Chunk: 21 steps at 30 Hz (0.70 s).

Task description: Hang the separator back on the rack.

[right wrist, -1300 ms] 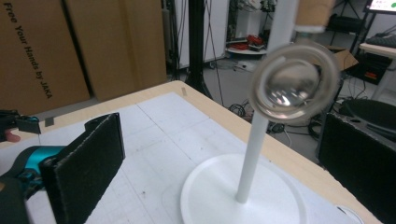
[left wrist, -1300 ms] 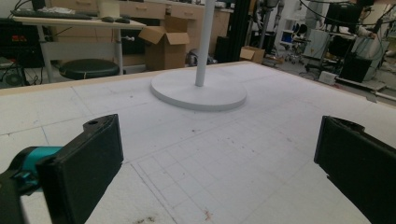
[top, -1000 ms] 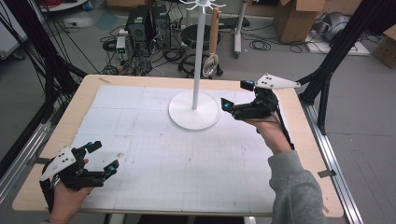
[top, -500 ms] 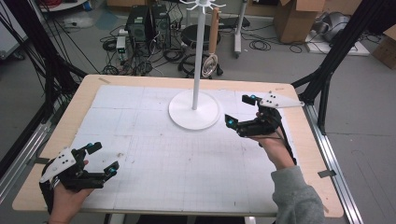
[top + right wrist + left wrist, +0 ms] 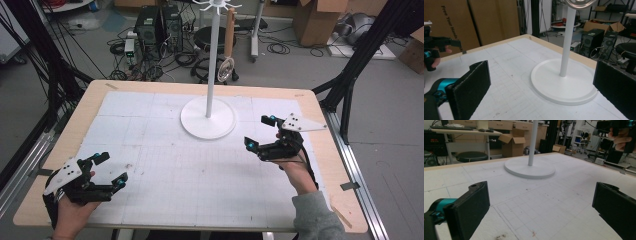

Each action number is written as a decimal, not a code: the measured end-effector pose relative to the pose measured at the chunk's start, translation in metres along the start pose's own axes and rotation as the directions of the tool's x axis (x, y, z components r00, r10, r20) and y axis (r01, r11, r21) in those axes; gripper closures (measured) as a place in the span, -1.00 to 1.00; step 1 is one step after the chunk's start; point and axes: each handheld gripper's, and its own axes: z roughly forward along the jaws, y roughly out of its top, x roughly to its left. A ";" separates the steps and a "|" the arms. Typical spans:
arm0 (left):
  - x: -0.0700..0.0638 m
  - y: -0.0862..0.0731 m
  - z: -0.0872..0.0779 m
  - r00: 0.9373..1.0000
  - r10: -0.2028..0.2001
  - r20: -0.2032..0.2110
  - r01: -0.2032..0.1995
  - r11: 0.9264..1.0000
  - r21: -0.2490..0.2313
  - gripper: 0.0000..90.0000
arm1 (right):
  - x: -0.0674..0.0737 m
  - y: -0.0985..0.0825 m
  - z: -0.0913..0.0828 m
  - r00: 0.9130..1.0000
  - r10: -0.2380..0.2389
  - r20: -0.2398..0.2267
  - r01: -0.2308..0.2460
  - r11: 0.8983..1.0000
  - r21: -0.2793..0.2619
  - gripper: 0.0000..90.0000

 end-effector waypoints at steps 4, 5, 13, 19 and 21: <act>0.000 0.000 0.001 1.000 0.002 0.002 -0.002 1.000 0.005 -0.96 | -0.002 -0.009 -0.005 1.000 0.017 0.003 -0.017 1.000 -0.015 -0.99; 0.000 0.000 0.002 1.000 0.003 0.003 -0.003 1.000 0.006 -0.96 | -0.002 -0.012 -0.006 1.000 0.022 0.004 -0.022 1.000 -0.011 -0.99; 0.000 0.000 0.002 1.000 -0.001 0.004 0.001 1.000 0.001 -0.96 | -0.006 -0.030 -0.017 0.999 0.036 0.018 -0.036 0.999 0.000 -0.99; -0.001 0.000 0.005 1.000 0.002 0.012 -0.002 1.000 0.003 -0.96 | -0.006 -0.044 -0.026 0.999 0.040 0.008 -0.040 0.999 0.008 -0.99; -0.002 0.001 0.006 1.000 0.005 0.015 -0.005 1.000 0.002 -0.96 | -0.007 -0.049 -0.029 0.999 0.044 0.001 -0.044 0.999 0.011 -0.99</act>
